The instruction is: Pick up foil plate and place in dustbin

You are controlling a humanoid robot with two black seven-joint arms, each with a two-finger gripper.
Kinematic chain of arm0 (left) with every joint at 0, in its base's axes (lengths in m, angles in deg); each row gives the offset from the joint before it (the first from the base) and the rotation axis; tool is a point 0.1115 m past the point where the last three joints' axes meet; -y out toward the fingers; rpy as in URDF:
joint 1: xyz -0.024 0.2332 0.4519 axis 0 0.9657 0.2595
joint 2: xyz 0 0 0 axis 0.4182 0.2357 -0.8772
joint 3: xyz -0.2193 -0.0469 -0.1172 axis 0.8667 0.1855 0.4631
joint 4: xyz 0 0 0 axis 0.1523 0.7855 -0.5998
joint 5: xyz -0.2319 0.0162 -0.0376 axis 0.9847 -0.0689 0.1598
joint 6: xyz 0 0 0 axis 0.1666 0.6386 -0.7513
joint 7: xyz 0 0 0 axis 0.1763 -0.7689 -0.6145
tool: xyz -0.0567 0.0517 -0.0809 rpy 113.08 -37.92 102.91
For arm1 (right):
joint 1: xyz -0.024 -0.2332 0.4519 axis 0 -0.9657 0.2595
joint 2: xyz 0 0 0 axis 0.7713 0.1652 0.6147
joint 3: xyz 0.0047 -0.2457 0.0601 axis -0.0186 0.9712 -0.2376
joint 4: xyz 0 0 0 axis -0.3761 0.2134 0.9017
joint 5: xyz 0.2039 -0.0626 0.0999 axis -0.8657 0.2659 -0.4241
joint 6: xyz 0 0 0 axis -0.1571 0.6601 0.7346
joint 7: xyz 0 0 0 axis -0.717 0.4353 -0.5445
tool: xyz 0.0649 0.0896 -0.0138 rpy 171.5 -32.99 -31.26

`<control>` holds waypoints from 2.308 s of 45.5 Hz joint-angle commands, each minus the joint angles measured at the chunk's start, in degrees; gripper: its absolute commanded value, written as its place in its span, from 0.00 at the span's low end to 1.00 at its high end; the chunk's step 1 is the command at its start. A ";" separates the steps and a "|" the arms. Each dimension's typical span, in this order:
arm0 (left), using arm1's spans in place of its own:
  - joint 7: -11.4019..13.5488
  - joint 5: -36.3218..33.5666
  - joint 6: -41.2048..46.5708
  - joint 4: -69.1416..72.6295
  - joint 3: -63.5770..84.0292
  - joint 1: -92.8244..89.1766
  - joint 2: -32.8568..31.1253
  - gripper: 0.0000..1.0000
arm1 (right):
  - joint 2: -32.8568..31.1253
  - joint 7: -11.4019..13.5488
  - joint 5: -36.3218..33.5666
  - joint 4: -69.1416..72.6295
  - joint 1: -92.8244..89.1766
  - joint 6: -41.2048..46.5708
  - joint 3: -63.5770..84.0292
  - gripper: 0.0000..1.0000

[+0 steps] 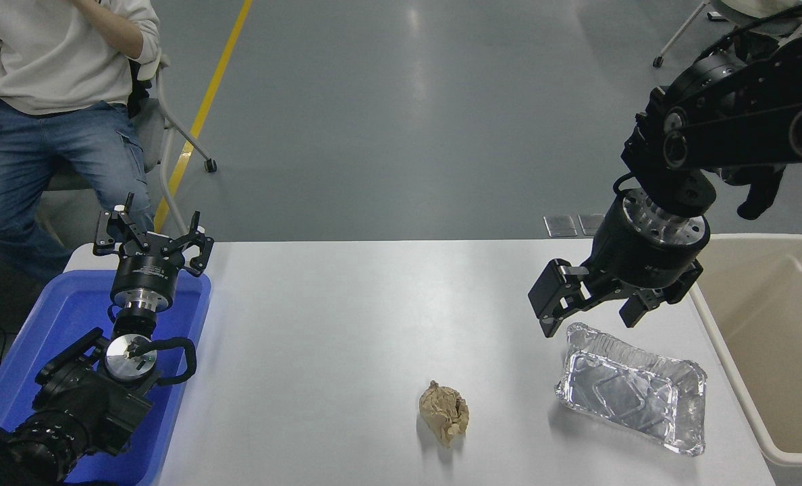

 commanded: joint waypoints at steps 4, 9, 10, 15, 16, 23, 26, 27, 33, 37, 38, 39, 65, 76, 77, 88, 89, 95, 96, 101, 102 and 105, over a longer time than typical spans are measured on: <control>0.00 -0.06 0.00 0.03 0.04 0.00 0.01 0.99 | 0.00 0.00 0.07 0.00 0.00 0.00 0.00 1.00; 0.00 -0.06 0.00 -0.06 0.04 0.00 0.01 0.99 | -0.09 0.00 0.07 0.00 0.00 0.00 0.09 1.00; 0.00 0.03 0.00 0.03 0.04 0.00 0.01 0.99 | -0.17 0.00 0.07 -0.09 0.00 0.00 0.09 1.00; 0.00 -0.06 0.00 0.03 0.04 0.00 0.01 0.99 | -0.44 0.00 0.07 -0.09 0.00 0.00 0.09 1.00; 0.00 -0.06 0.00 -0.06 0.04 0.00 0.01 0.99 | -0.53 0.00 0.07 -0.09 0.00 0.00 0.09 1.00; 0.00 -0.06 0.00 -0.06 0.04 0.00 0.01 0.99 | -1.05 0.00 0.07 -0.44 -0.09 0.00 0.18 1.00; 0.00 -0.06 0.00 0.03 0.04 0.00 0.01 0.99 | -1.93 0.00 0.07 -1.14 -0.53 0.00 0.44 1.00; 0.00 -0.06 0.00 -0.06 0.04 0.00 0.01 0.99 | -2.19 0.00 0.07 -1.40 -0.70 0.00 0.61 1.00; 0.00 -0.06 0.00 -0.06 0.04 0.00 0.01 0.99 | -6.32 0.00 2.78 -2.28 -1.58 0.00 1.14 1.00; 0.00 -0.06 0.00 -0.06 0.04 0.00 0.01 0.99 | -11.06 0.00 6.82 -2.28 -2.55 0.00 1.32 1.00; 0.00 -0.06 0.00 -0.06 0.04 0.00 0.01 0.99 | -12.38 0.00 7.88 -2.28 -2.90 0.00 1.32 1.00; 0.00 -0.06 0.00 -0.06 0.04 0.00 0.01 0.99 | -13.78 0.00 8.93 -2.37 -3.16 0.00 1.32 1.00; 0.00 -0.06 0.00 -0.06 0.04 0.00 0.01 0.99 | -45.00 0.00 27.57 -12.74 -25.92 0.00 -10.10 1.00; 0.00 -0.06 0.00 -0.06 0.04 0.00 0.01 0.99 | -49.13 0.00 34.16 -18.36 -38.05 0.00 -22.14 1.00; 0.00 -0.06 -0.09 -0.06 0.04 0.00 0.01 0.99 | -49.48 0.00 35.04 -18.80 -39.10 0.00 -23.19 1.00; 0.00 -0.06 0.00 -0.06 0.04 0.00 0.01 0.99 | -49.83 0.00 40.49 -22.23 -50.97 -3.77 -33.83 1.00; 0.00 -0.06 0.00 -0.06 0.04 0.00 0.01 0.99 | -49.83 0.00 40.93 -22.32 -51.67 -4.48 -34.19 1.00; 0.00 -0.06 0.00 -0.06 0.04 0.00 0.01 0.99 | -48.96 0.00 43.57 -23.29 -55.19 -9.48 -34.72 1.00; 0.00 -0.06 0.00 -0.06 0.04 0.00 0.01 0.99 | -48.69 -0.09 43.92 -23.55 -55.89 -10.28 -34.72 1.00; 0.00 -0.06 0.00 -0.06 0.04 0.00 0.01 0.99 | -46.24 -0.09 44.45 -25.04 -59.23 -14.93 -34.72 1.00; 0.00 -0.06 0.00 -0.06 0.04 0.00 0.01 0.99 | -45.88 -0.09 44.54 -25.31 -59.94 -15.99 -34.72 1.00; 0.00 -0.06 -0.09 0.03 0.04 0.00 0.01 0.99 | -44.39 -0.09 44.54 -26.19 -61.96 -18.97 -34.72 1.00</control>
